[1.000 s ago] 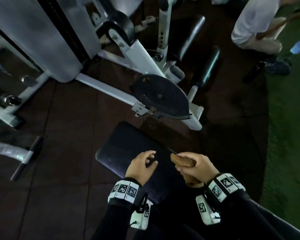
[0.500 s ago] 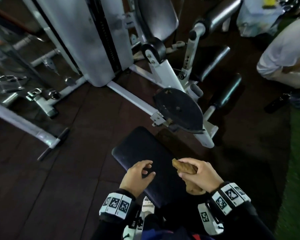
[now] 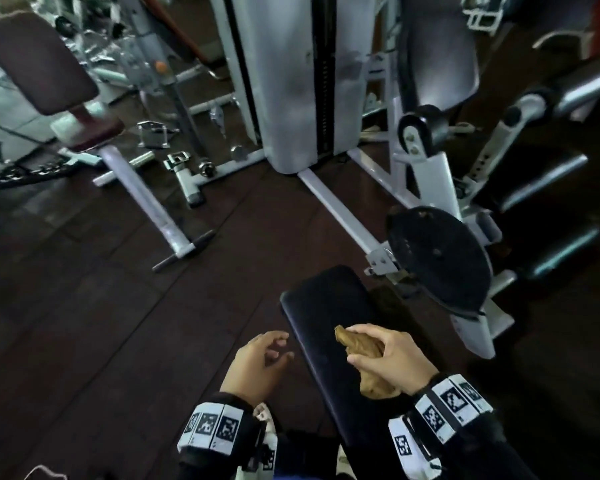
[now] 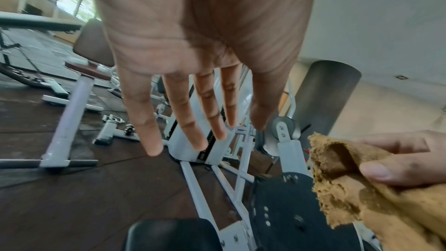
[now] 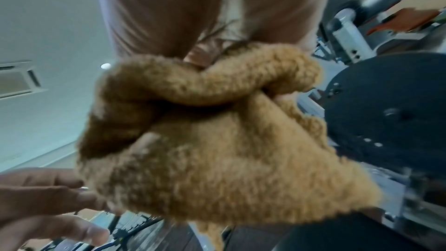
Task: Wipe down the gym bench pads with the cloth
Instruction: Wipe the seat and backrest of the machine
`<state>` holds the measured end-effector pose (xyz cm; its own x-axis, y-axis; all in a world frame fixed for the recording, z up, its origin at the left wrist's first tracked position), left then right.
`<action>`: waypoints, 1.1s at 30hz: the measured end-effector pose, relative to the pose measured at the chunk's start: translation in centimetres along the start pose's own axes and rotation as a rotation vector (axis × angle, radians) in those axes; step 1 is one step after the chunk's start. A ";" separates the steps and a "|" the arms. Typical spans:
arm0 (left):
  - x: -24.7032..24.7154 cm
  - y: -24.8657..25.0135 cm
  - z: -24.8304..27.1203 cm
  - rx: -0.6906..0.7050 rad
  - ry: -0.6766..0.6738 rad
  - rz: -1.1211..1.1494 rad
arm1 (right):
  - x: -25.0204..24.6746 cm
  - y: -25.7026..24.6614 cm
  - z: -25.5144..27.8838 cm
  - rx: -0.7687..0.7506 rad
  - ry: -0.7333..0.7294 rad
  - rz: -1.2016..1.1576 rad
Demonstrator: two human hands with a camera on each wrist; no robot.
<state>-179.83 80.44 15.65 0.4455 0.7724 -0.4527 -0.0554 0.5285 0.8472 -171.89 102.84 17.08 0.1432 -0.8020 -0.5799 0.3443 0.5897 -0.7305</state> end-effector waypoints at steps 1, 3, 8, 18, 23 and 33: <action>-1.2 -0.4 0.1 -0.011 0.022 0.019 | 0.7 -1.0 -0.8 -0.013 -0.022 0.004; -3.9 -1.3 0.2 -0.027 0.069 0.035 | 2.1 -3.2 -2.6 -0.039 -0.053 0.011; -11.2 -4.0 -0.8 -0.064 0.138 -0.002 | 6.5 -9.2 -7.7 -0.104 -0.093 0.028; -26.2 -9.9 -4.3 -0.101 0.179 -0.026 | 16.1 -21.3 -17.7 -0.176 -0.144 0.059; -30.1 -11.7 -6.6 -0.104 0.155 -0.013 | 18.2 -24.1 -21.0 -0.169 -0.169 0.086; -33.4 -11.8 -16.5 -0.092 0.099 0.032 | 16.1 -27.1 -29.8 -0.126 -0.116 0.045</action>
<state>-208.77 54.18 16.18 0.3522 0.8182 -0.4545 -0.1516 0.5291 0.8349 -206.61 76.82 16.80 0.2644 -0.7758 -0.5730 0.2173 0.6267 -0.7483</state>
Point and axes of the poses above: each hand's wrist, its own z-axis away from the middle knuckle, its own x-axis out of the palm, y = z × x, the point moved 8 cm from there along -z, towards the middle knuckle, and after that the axes turned 10 degrees about z, right-handed, at the moved point
